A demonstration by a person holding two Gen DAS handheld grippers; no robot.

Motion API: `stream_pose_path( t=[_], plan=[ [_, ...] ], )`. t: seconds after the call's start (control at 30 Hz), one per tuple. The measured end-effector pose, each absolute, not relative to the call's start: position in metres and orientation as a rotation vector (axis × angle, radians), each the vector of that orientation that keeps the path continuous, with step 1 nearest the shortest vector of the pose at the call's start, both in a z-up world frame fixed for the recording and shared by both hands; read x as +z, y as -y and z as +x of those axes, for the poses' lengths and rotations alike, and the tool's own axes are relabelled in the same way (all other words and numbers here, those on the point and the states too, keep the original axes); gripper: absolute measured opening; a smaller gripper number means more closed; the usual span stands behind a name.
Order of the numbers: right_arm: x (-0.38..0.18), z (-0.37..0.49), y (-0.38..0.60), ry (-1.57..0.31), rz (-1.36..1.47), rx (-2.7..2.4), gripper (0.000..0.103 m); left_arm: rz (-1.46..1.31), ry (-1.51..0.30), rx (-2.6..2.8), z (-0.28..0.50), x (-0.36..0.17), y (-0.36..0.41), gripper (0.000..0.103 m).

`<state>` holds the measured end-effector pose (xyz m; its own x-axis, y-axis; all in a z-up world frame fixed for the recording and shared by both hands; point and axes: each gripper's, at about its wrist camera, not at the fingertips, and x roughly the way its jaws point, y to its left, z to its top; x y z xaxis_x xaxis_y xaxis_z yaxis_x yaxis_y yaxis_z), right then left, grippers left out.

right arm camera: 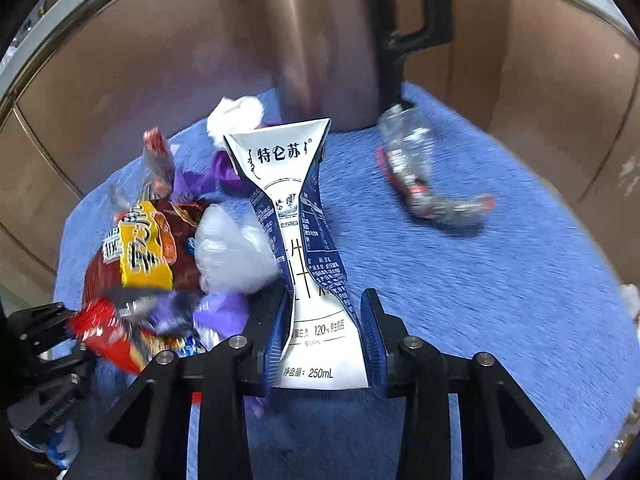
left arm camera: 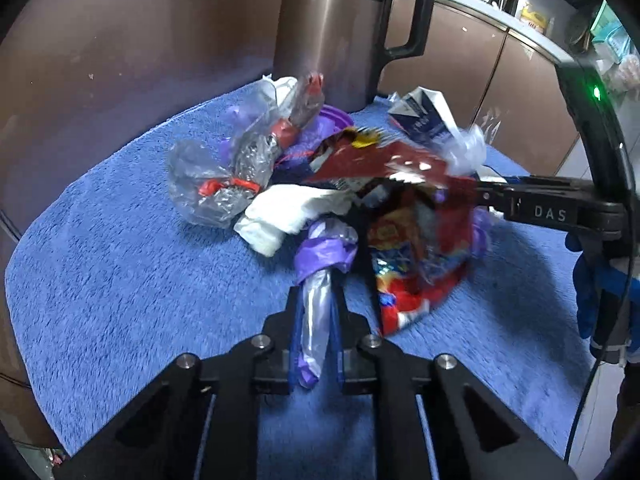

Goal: Collect trash
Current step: 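Grasp the white milk carton with the right gripper while the left gripper grasps a purple wrapper, then carry both items to the white bin and open both grippers over it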

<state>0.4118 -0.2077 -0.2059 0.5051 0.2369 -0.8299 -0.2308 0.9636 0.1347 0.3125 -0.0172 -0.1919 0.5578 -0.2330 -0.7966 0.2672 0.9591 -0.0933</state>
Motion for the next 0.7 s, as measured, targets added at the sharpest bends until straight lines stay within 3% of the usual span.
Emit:
stream_pose_path(
  t=[0.37,0.6,0.7],
  plan=[
    [-0.163,0.316,0.256,-0.836,0.125,0.197,0.035,0.013,-0.812,-0.35,0.221,-0.131,0.001,0.011],
    [-0.142,0.217,0.323,-0.718,0.291,0.114,0.035,0.122,-0.733,-0.554,0.168,-0.092,0.081,0.011],
    [-0.147,0.167,0.367,-0.689,0.355,-0.003,0.035,0.178,-0.763,-0.692,0.157,-0.099,0.139,0.011]
  ],
)
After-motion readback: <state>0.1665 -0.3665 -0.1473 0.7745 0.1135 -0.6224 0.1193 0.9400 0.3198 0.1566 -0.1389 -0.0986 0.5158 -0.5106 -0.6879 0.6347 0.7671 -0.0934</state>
